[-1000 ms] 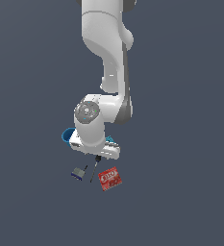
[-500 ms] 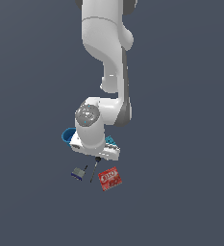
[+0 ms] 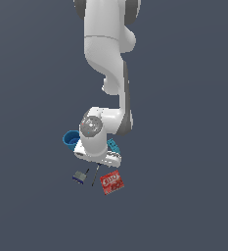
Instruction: Pick up a designated object from a clutter of objects.
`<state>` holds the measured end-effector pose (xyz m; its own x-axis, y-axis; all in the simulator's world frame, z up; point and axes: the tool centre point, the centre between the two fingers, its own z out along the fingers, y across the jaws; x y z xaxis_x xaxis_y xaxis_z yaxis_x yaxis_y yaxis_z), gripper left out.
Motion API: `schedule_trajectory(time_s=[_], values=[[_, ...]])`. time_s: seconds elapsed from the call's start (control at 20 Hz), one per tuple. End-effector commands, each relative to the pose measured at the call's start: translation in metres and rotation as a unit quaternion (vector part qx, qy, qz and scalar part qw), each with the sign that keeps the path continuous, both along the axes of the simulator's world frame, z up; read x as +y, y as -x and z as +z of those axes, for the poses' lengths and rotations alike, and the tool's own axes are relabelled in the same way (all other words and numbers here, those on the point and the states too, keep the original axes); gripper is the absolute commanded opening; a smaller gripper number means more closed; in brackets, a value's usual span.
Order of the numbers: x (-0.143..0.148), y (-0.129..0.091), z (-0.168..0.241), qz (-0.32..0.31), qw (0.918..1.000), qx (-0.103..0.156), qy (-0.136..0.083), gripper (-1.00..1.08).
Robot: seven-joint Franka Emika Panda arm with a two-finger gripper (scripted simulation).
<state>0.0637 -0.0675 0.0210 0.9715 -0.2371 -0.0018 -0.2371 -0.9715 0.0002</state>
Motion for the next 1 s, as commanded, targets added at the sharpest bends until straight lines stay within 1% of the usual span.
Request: schedule_trajectory(time_s=[0.0,0.1,0.15,0.7,0.95], values=[[0.0,-0.001,-0.005,0.0,1.0,-0.001,0.0,1.0],[0.0,-0.001,-0.006,0.0,1.0,-0.001,0.0,1.0],[0.0,-0.001,-0.006,0.0,1.0,-0.001,0.0,-1.0],[0.0,-0.001,-0.005,0.0,1.0,-0.001,0.0,-1.0],[0.006,-0.003,0.006,0.0,1.0,-0.001,0.0,-1.0]])
